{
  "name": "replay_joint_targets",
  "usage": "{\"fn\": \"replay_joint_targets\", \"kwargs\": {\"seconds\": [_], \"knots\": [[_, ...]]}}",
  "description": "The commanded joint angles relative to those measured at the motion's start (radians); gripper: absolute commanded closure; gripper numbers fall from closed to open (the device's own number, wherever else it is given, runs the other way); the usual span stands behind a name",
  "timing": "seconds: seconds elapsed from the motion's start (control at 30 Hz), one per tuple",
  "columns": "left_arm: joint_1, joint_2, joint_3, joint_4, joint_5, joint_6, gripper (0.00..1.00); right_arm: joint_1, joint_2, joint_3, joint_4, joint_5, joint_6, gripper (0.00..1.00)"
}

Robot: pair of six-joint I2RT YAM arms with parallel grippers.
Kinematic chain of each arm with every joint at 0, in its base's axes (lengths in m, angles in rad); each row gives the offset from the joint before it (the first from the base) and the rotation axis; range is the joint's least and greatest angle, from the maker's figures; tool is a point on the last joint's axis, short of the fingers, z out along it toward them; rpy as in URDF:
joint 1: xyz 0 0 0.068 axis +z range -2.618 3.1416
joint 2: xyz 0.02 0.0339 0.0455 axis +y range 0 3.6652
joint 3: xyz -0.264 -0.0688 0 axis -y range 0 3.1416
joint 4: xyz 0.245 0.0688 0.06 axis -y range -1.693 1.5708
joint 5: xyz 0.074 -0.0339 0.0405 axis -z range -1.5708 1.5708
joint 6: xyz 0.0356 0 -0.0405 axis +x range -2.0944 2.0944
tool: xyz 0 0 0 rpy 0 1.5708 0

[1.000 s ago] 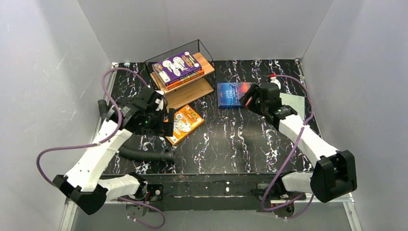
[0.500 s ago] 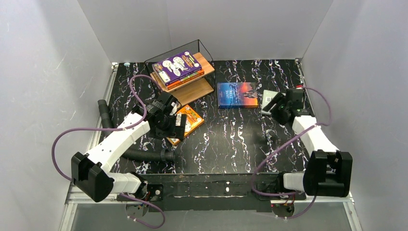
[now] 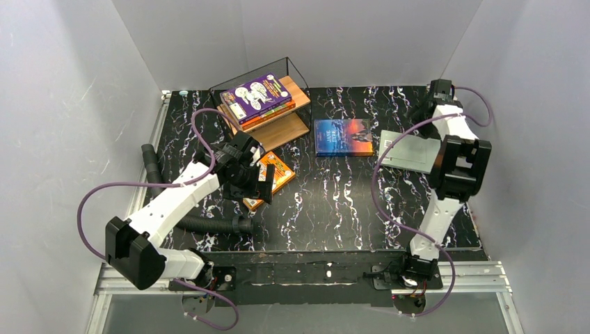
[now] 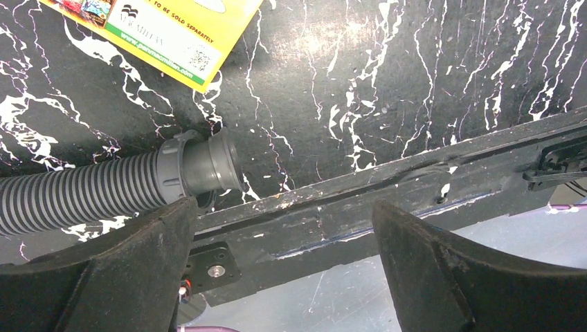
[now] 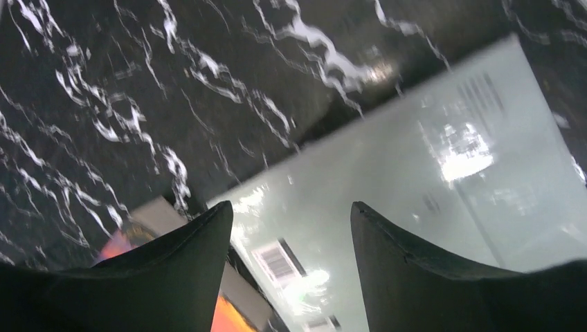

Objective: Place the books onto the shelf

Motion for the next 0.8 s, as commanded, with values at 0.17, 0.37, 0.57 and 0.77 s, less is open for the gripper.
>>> {"fn": "replay_joint_targets", "kwargs": {"seconds": [0.17,0.37,0.57,0.77], "knots": [[-0.004,-0.042,-0.015,-0.093,0.016,-0.027,0.02,-0.011,0.305,0.507,-0.305,0.017,-0.018,0.29],[-0.004,-0.041,-0.02,-0.093,0.022,-0.033,0.02,-0.01,0.396,0.549,-0.367,-0.028,-0.014,0.29],[-0.004,-0.042,-0.026,-0.088,0.022,-0.039,0.02,-0.01,0.259,0.265,-0.261,-0.093,-0.02,0.29],[-0.006,-0.023,-0.041,-0.062,0.041,-0.056,0.02,0.001,0.045,-0.127,-0.079,-0.218,-0.004,0.3]]}}
